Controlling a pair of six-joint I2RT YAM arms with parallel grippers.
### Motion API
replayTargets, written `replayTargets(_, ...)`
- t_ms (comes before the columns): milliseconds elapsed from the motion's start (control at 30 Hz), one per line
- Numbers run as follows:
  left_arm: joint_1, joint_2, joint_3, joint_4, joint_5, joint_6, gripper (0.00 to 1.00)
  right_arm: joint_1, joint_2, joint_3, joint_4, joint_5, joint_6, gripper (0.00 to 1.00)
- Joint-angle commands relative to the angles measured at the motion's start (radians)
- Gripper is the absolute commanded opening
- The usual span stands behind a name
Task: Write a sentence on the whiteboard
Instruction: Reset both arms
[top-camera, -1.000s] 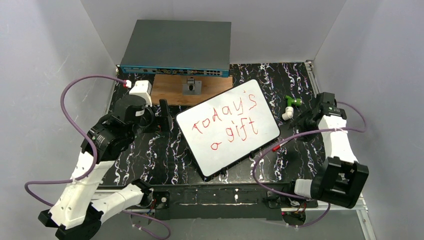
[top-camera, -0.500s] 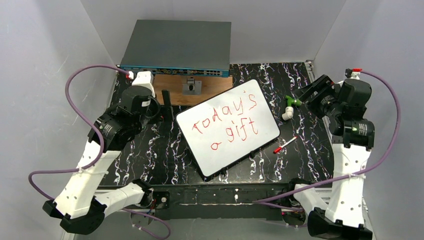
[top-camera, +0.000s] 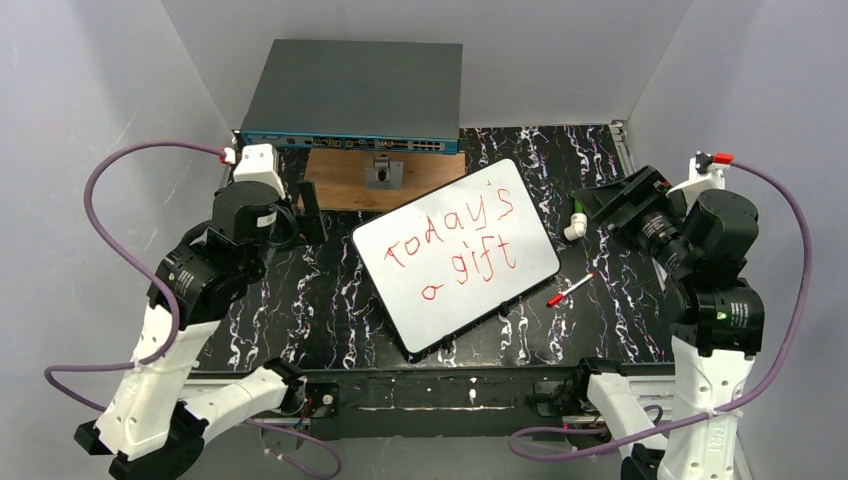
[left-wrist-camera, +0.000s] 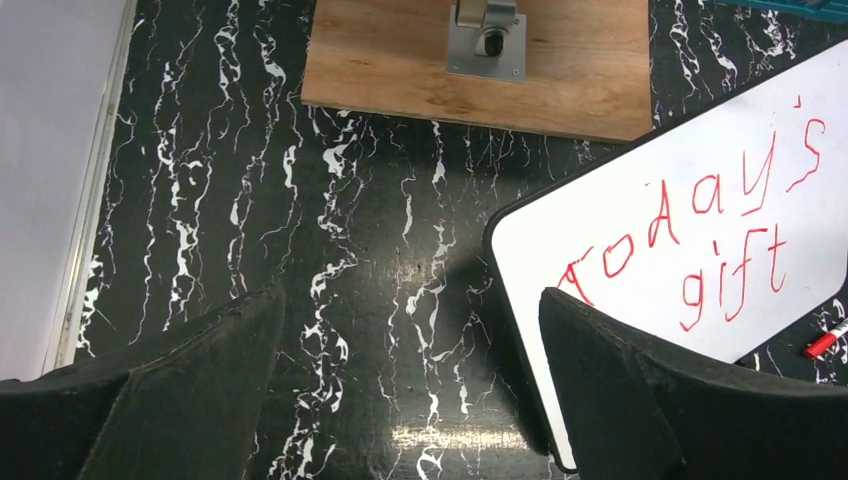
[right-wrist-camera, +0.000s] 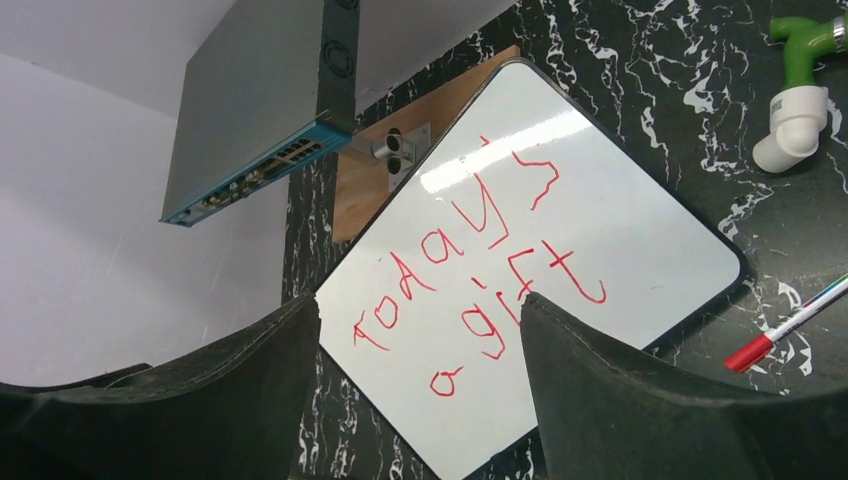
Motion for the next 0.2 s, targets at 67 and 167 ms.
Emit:
replayTargets(67, 0.005, -0.019, 0.013, -0.039, -0.05, -0.037, 0.98, 0.042, -0.012, 0.003, -0.017, 0.054, 0.014, 0.8)
replayTargets(167, 0.006, -0.015, 0.021, -0.044, -0.053, -0.045, 0.98, 0.077, 0.0, 0.015, -0.032, 0.076, -0.008, 0.81)
